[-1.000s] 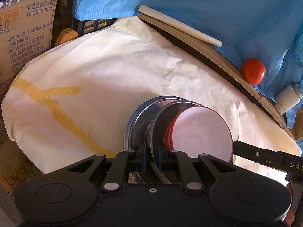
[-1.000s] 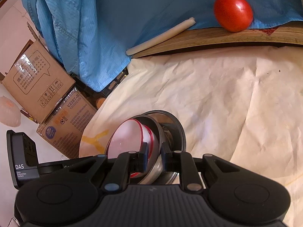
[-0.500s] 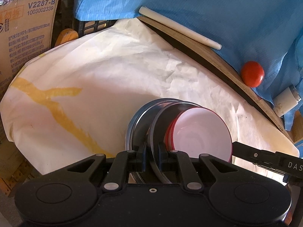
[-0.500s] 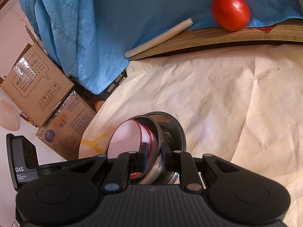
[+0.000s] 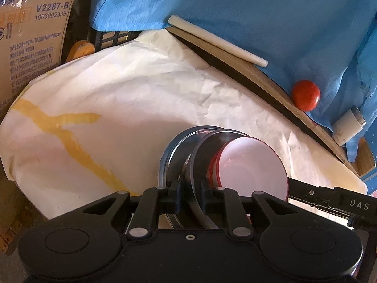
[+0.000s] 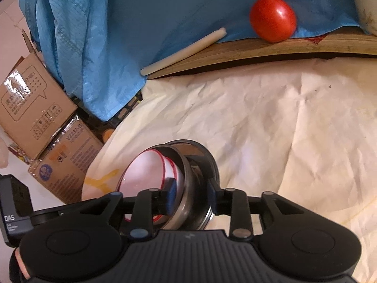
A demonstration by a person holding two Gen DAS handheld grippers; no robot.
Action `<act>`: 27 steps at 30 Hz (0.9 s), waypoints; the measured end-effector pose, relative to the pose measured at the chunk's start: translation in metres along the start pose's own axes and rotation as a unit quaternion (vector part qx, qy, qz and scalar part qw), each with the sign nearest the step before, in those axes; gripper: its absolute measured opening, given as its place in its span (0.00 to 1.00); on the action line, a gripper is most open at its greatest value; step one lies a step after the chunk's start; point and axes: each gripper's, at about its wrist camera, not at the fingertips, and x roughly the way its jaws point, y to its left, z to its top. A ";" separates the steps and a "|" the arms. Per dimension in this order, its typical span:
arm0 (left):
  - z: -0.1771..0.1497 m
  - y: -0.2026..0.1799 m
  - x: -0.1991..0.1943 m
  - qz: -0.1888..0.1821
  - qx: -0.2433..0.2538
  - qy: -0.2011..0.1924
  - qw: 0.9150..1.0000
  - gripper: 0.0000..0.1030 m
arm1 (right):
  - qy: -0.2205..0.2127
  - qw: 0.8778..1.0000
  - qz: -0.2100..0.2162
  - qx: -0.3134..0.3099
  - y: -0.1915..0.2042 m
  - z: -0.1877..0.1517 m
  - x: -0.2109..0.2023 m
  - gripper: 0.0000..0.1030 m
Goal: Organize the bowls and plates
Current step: 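Lower the steel bowl onto the steel plate stack with both grippers, then open both grippers and pull them back from the stack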
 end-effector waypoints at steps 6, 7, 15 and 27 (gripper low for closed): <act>0.000 0.003 -0.009 0.004 0.013 -0.032 0.999 0.33 | -0.014 1.000 -0.027 -0.008 0.004 -0.003 -0.005 0.45; -0.001 0.004 -0.010 0.006 0.013 -0.037 0.999 0.39 | -0.016 0.999 -0.031 -0.009 0.004 -0.003 -0.005 0.47; -0.005 0.008 -0.019 -0.006 0.019 -0.049 0.999 0.44 | -0.031 0.998 -0.057 -0.022 0.010 -0.008 -0.012 0.56; -0.015 0.013 -0.041 -0.015 0.048 -0.100 0.994 0.65 | -0.071 0.995 -0.066 -0.033 0.024 -0.025 -0.030 0.77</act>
